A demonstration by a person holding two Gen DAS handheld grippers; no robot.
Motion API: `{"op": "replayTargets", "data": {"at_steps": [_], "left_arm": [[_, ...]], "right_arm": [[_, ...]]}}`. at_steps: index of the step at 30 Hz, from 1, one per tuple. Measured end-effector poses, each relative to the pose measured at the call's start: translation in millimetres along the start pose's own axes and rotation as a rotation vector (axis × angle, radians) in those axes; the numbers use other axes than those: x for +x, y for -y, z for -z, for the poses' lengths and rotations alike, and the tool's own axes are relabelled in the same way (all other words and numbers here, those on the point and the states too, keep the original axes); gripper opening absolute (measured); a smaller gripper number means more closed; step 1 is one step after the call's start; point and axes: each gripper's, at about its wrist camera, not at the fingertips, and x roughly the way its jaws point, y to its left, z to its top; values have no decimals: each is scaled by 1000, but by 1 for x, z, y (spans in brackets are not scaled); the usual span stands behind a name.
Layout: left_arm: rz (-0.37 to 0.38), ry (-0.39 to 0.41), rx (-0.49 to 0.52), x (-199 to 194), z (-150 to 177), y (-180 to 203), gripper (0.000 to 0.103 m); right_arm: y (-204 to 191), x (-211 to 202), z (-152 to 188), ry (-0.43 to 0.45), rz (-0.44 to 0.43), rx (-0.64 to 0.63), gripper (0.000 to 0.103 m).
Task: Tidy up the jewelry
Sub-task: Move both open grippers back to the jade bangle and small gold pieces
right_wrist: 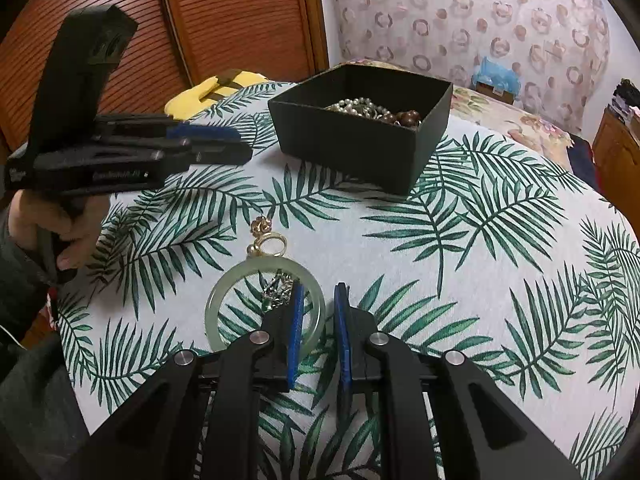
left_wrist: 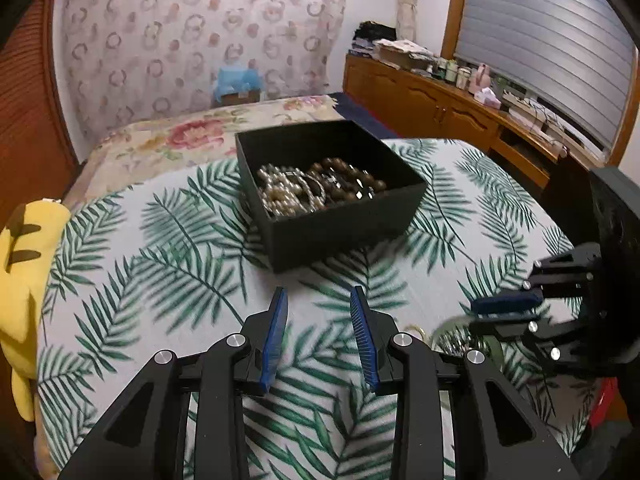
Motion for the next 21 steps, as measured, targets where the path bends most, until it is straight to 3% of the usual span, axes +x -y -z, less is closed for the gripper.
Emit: {"op": "replayTargets", "data": {"at_steps": [19,21], "left_arm": [[44,-54,22,5,21,23,31],[42,-54,23,5,20,23,31]], "right_arm": [[0,2,3,-26,36,-29,17],[-1,3,2,-19,41,-41,8]]}}
